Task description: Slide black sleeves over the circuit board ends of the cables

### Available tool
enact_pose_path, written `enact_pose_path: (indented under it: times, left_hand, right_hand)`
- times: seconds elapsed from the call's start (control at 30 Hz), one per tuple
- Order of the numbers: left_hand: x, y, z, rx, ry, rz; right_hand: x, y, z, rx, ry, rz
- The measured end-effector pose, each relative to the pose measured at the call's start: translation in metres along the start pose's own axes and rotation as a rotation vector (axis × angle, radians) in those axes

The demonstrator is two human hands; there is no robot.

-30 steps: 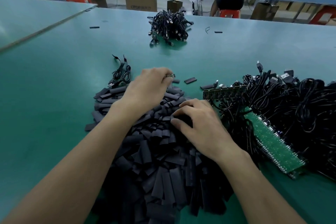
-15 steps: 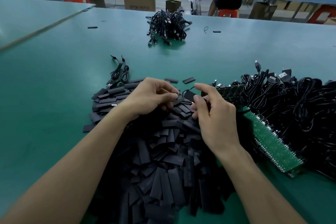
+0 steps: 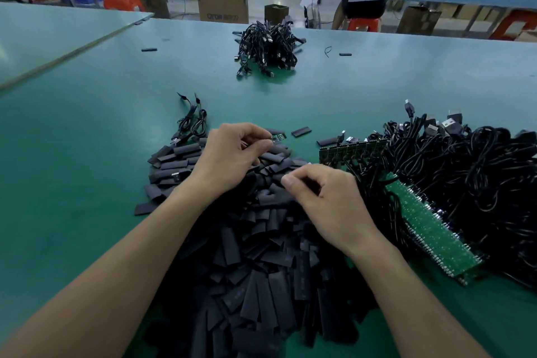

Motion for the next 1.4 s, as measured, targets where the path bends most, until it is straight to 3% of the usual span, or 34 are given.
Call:
enact_pose_path:
  times: [0.17, 0.4, 0.6, 0.9, 1.13, 1.23, 1.4]
  left_hand:
    - [-0.001, 0.012, -0.006, -0.214, -0.049, 0.008]
    - [0.001, 0.021, -0.003, -0.311, -0.175, -0.005]
    - [0.000, 0.021, 0.000, -0.402, -0.198, -0.005]
    - [-0.001, 0.020, -0.002, -0.431, -0.195, 0.009]
    - [-0.003, 0.020, -0.003, -0.435, -0.182, -0.014]
    - [-0.003, 0.020, -0.003, -0.420, -0.157, -0.017]
    - [-0.003, 0.020, -0.005, -0.377, -0.058, -0.024]
  right_hand:
    - [-0.002, -0.003, -0.005, -0.235, -0.005, -0.007]
    - [0.004, 0.007, -0.007, -0.450, 0.106, -0.128]
    - [0.009, 0.024, -0.015, -0.587, 0.170, 0.040]
    - [0.037, 0.024, -0.020, -0.546, 0.417, -0.089]
    - [0.032, 0.012, -0.015, -0.056, 0.212, -0.057]
    - [0.028, 0.012, -0.010, 0.095, 0.031, 0.014]
    - [0.023, 0.003, -0.005, 0.134, -0.121, 0.076]
Point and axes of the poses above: each hand's wrist, its own x-axis towards the middle knuckle, its own z-axis out of the back of the hand, y = z × x, the point moved 1 cm from there along x, towards the middle knuckle, and after that the axes turned 12 degrees about y, right-handed, at the moved point
